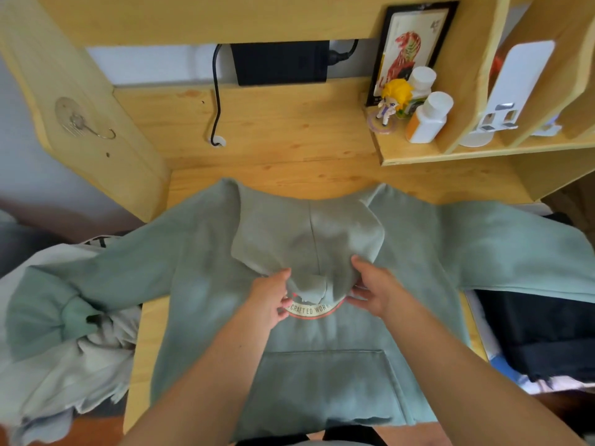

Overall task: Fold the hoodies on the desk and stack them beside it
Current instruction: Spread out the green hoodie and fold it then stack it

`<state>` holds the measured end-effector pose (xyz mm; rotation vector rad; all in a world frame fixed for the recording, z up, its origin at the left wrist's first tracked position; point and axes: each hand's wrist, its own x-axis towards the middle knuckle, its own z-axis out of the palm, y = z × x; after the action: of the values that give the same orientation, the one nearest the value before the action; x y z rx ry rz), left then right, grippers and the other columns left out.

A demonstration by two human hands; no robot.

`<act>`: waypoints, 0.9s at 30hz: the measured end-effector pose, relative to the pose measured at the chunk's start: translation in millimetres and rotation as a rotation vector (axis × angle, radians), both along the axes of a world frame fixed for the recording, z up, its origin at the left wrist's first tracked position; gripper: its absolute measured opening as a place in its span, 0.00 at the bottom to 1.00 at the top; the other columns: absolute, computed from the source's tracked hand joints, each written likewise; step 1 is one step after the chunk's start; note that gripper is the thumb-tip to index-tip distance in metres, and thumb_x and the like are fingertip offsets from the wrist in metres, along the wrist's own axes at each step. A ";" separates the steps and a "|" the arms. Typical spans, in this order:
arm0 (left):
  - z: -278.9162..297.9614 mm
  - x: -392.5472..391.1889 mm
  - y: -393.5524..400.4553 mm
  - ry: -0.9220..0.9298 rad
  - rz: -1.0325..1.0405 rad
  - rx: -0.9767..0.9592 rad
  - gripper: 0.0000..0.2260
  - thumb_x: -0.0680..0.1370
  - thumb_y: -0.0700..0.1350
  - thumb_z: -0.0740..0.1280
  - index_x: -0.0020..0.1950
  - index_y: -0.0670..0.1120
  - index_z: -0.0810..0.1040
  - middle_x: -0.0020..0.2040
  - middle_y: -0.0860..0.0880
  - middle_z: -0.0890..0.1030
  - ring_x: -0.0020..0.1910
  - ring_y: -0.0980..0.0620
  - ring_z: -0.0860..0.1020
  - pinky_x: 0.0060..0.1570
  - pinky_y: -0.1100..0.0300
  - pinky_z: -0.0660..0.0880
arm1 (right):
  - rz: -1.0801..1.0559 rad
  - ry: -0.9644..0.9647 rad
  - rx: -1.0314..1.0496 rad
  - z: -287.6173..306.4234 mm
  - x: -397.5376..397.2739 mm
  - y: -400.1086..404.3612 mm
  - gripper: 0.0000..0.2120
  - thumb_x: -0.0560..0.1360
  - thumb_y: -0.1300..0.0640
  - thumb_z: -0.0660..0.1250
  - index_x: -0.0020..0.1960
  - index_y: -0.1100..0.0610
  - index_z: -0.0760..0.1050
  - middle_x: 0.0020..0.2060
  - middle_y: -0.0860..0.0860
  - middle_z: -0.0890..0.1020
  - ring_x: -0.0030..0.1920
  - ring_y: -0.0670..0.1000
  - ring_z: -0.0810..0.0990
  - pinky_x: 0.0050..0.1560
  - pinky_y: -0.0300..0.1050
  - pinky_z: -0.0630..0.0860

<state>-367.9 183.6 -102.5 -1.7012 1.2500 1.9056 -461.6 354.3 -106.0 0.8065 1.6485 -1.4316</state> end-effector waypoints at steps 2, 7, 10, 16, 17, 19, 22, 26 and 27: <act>-7.6 -3.4 -6.9 0.113 0.141 0.002 0.12 0.82 0.37 0.63 0.66 0.41 0.74 0.54 0.41 0.83 0.44 0.48 0.82 0.45 0.55 0.79 | -0.109 0.064 -0.074 -4.0 -4.8 0.2 0.12 0.81 0.59 0.65 0.64 0.60 0.75 0.46 0.54 0.82 0.44 0.54 0.81 0.60 0.56 0.78; -21.1 35.5 -23.7 0.337 0.295 0.159 0.30 0.72 0.20 0.51 0.68 0.41 0.73 0.60 0.41 0.82 0.53 0.44 0.82 0.54 0.47 0.80 | -0.190 -0.010 -0.158 -9.1 9.0 21.7 0.11 0.82 0.69 0.57 0.57 0.59 0.75 0.45 0.55 0.83 0.39 0.52 0.84 0.36 0.46 0.82; -29.3 45.0 -19.2 -0.049 0.085 -0.174 0.20 0.79 0.33 0.59 0.71 0.38 0.71 0.67 0.37 0.77 0.57 0.39 0.79 0.52 0.48 0.81 | -0.027 0.129 0.251 -15.1 23.1 21.4 0.15 0.77 0.69 0.58 0.60 0.61 0.75 0.50 0.59 0.82 0.47 0.59 0.82 0.41 0.48 0.81; 0.3 11.1 21.3 0.263 -0.460 -1.371 0.29 0.72 0.43 0.68 0.74 0.41 0.69 0.73 0.35 0.67 0.71 0.35 0.65 0.71 0.43 0.62 | 0.570 1.461 0.665 -12.7 28.3 -14.0 0.22 0.70 0.69 0.66 0.64 0.64 0.74 0.62 0.62 0.74 0.60 0.64 0.72 0.63 0.57 0.70; -3.7 5.8 18.4 0.278 -0.696 -1.478 0.29 0.74 0.46 0.67 0.76 0.45 0.69 0.76 0.36 0.65 0.75 0.34 0.62 0.75 0.42 0.58 | 0.757 1.502 0.649 -18.4 26.0 -22.9 0.22 0.73 0.64 0.67 0.67 0.62 0.73 0.67 0.62 0.72 0.65 0.63 0.70 0.68 0.57 0.68; -29.7 1.7 3.7 0.242 -1.114 -1.591 0.27 0.78 0.55 0.62 0.77 0.51 0.69 0.80 0.40 0.63 0.78 0.33 0.58 0.78 0.39 0.53 | 1.080 1.445 0.703 -38.7 16.6 -32.5 0.25 0.79 0.53 0.63 0.75 0.57 0.68 0.75 0.59 0.66 0.75 0.63 0.62 0.76 0.59 0.60; -63.1 13.8 -24.3 -0.020 -1.393 -1.401 0.31 0.78 0.66 0.51 0.80 0.57 0.65 0.80 0.42 0.63 0.76 0.33 0.63 0.71 0.36 0.64 | 1.358 1.273 0.915 -74.0 -15.6 -18.1 0.30 0.82 0.41 0.52 0.81 0.52 0.60 0.80 0.57 0.58 0.80 0.64 0.53 0.78 0.63 0.52; -57.4 45.4 -26.3 -0.066 -1.452 -1.338 0.32 0.77 0.67 0.53 0.77 0.54 0.71 0.66 0.40 0.76 0.55 0.36 0.77 0.52 0.44 0.75 | 1.365 1.134 0.988 -84.7 -50.8 7.8 0.32 0.81 0.37 0.46 0.82 0.47 0.49 0.82 0.55 0.49 0.80 0.63 0.46 0.78 0.63 0.47; -47.3 50.1 -21.7 -0.037 -1.417 -1.341 0.30 0.78 0.66 0.54 0.75 0.53 0.72 0.60 0.41 0.78 0.49 0.37 0.80 0.48 0.47 0.76 | 1.258 1.108 0.954 -78.6 -50.9 6.5 0.33 0.81 0.38 0.51 0.82 0.48 0.50 0.82 0.56 0.49 0.80 0.64 0.47 0.78 0.63 0.47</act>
<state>-317.8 161.9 -149.8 -0.4735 2.7967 0.0738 -512.5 360.9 -184.6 -0.8112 2.8441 0.0133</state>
